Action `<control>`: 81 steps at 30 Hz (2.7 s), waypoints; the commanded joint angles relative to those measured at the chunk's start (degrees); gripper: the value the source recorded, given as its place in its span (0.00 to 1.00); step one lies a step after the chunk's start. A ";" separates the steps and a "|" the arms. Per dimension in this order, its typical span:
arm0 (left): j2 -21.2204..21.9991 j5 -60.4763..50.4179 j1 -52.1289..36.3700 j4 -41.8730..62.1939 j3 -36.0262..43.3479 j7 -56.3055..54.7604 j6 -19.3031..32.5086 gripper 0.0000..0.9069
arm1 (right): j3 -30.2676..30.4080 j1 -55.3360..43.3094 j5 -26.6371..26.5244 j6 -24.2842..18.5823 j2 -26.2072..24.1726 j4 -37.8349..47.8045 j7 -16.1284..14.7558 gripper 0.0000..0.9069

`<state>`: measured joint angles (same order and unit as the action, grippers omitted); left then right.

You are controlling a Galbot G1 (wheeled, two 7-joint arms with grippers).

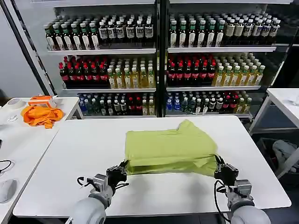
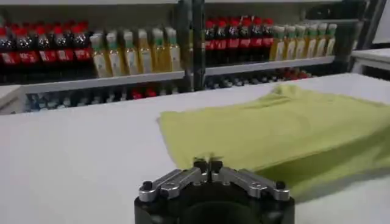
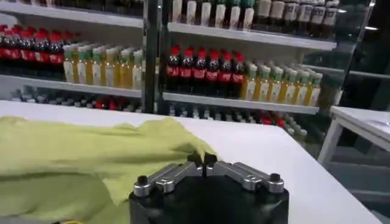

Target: Fold and organize the clothes.

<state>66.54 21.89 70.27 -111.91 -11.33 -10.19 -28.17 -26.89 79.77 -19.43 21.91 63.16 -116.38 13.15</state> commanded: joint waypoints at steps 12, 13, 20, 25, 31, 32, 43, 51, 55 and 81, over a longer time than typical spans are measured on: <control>3.75 -3.46 1.80 0.26 0.22 -1.51 1.70 1.00 | -1.93 1.96 2.11 -1.81 0.36 0.64 -2.58 1.00; 3.83 -3.47 2.68 -0.22 -0.04 -1.80 1.70 1.00 | -2.72 3.08 2.11 -2.10 0.30 -0.26 -2.60 1.00; 4.96 -3.50 5.27 -0.49 -0.93 -2.50 1.44 1.00 | -7.13 6.98 -0.51 -0.76 0.30 -1.81 -1.56 1.00; 5.82 -3.75 3.91 2.63 -0.18 -3.07 0.98 1.00 | -6.48 5.79 -3.33 2.53 1.19 1.12 -0.20 1.00; 5.55 -3.77 1.97 5.39 0.79 -3.37 1.02 0.07 | -4.36 3.45 -7.25 4.93 0.79 4.12 0.54 0.82; 5.59 -3.80 1.90 5.66 0.81 -3.48 1.06 0.06 | -4.15 3.11 -8.10 5.35 0.70 4.73 0.55 0.27; 5.55 -2.45 0.98 8.02 1.44 -4.26 0.94 0.04 | -1.43 0.06 -11.93 6.13 0.68 8.08 1.21 0.00; 5.31 -1.07 2.19 6.94 1.31 -3.91 1.60 0.03 | -1.46 0.26 -11.83 5.91 0.44 7.70 1.08 0.00; 4.93 -0.44 3.18 5.49 1.09 -3.81 2.05 0.03 | -1.47 0.96 -11.58 5.90 0.53 6.64 1.03 0.00; -0.99 -0.76 33.78 -19.12 -11.62 -4.35 2.98 0.76 | -5.17 26.86 -3.61 8.38 -1.07 -16.68 0.59 1.00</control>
<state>67.27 22.38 91.46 -122.04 -18.31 -14.66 -25.70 -31.28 99.03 -25.42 29.38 62.16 -126.89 13.75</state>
